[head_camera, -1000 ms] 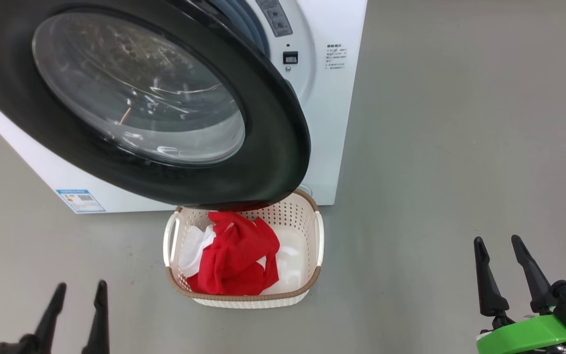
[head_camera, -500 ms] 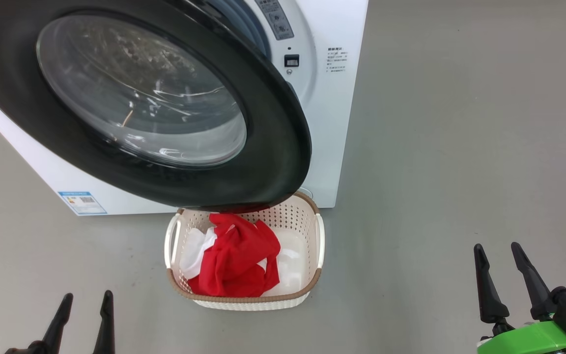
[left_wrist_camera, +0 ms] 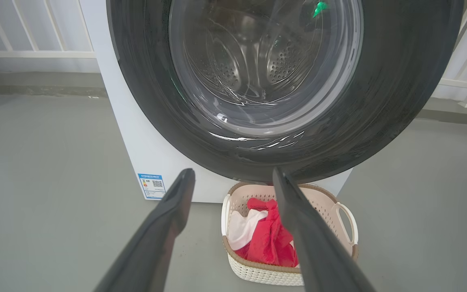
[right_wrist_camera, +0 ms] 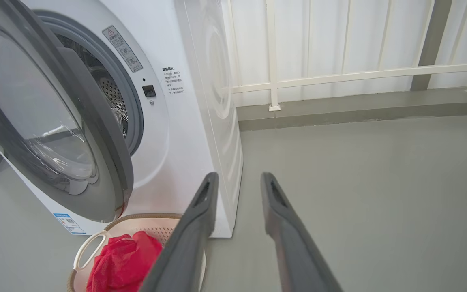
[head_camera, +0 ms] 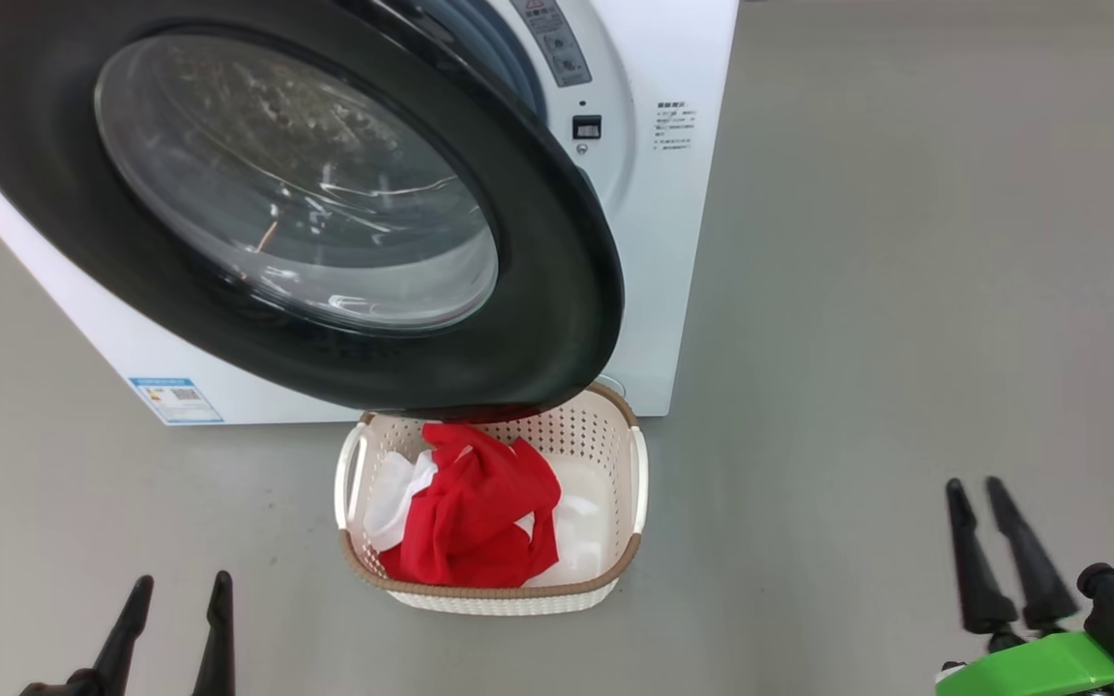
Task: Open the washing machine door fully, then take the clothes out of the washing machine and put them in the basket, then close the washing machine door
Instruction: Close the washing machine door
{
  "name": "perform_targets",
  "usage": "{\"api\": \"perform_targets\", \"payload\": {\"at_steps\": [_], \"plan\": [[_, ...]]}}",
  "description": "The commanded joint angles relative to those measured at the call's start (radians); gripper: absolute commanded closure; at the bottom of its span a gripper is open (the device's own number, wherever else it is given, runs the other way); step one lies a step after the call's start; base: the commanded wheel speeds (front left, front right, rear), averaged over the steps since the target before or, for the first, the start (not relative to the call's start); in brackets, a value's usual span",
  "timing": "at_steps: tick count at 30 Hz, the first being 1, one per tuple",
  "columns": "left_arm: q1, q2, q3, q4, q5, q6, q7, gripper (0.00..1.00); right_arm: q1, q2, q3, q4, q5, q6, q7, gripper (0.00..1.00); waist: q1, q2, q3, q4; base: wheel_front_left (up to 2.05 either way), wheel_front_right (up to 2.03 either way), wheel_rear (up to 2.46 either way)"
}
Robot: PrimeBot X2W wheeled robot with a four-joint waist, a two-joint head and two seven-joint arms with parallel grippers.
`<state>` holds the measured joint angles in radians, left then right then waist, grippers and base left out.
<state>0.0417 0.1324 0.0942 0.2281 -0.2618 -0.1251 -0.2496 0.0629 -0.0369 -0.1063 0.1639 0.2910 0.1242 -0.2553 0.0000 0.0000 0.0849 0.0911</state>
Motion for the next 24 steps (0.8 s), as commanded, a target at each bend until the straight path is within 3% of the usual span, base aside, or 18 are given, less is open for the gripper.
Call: {"api": "perform_targets", "payload": {"at_steps": [1,24], "plan": [[-0.030,0.010,0.029,-0.026,0.011,-0.006,-0.012,0.00,-0.006,-0.013,0.033,-0.028,0.009,0.007,-0.006,1.00,0.0000,0.0000,0.001,0.007,0.00,0.00,0.00],[-0.031,-0.041,-0.013,-0.039,0.012,-0.006,-0.012,0.00,-0.180,-0.013,0.179,-0.021,-0.022,0.007,-0.006,1.00,0.0000,0.0000,0.002,0.159,0.00,0.00,0.00]]}}
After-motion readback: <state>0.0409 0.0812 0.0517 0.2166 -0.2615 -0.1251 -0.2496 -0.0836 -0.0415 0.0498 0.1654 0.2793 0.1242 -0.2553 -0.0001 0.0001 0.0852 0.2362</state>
